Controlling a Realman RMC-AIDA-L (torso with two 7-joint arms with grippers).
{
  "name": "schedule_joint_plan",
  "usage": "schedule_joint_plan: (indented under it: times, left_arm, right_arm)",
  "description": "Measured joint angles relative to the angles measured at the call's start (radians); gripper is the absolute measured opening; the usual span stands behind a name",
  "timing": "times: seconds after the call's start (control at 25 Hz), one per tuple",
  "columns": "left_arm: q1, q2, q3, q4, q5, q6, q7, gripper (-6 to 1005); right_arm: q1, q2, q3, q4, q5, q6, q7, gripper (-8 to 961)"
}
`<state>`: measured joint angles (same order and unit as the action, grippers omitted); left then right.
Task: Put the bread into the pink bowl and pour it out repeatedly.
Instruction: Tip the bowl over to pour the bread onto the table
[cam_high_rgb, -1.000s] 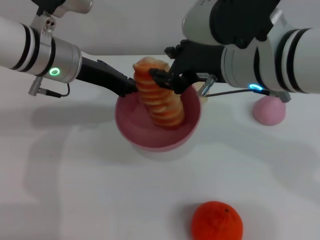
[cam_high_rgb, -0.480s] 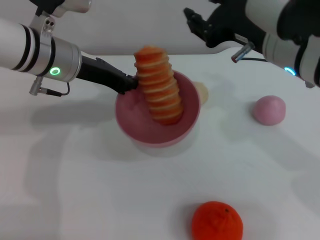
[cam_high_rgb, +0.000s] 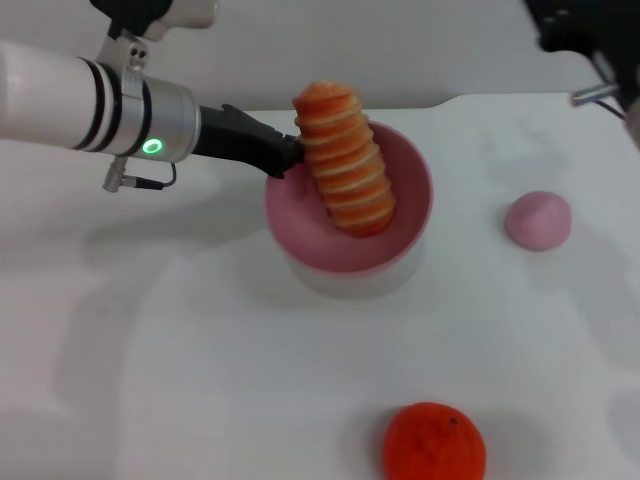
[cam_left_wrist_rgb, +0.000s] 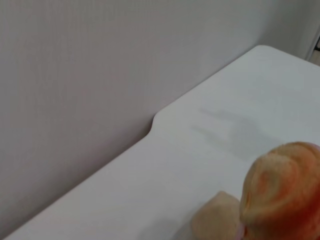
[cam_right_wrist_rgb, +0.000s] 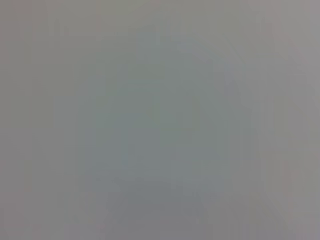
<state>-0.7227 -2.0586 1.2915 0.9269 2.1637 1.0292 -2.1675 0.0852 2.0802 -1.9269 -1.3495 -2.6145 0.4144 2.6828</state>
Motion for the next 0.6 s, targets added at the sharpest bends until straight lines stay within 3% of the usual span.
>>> schedule_joint_plan:
  times: [0.28,0.6]
  left_arm:
    - [0.056,-0.001,0.126,0.038,-0.094,-0.203,0.008,43]
    - [0.148,-0.003,0.318,0.088,-0.325,-0.46,0.173,44]
  right_arm:
    - [-0.002,-0.003,0.004,0.195,0.167,0.327,0.009,494]
    - [-0.015,-0.006,0.07,0.296,0.232,0.43,0.031,493]
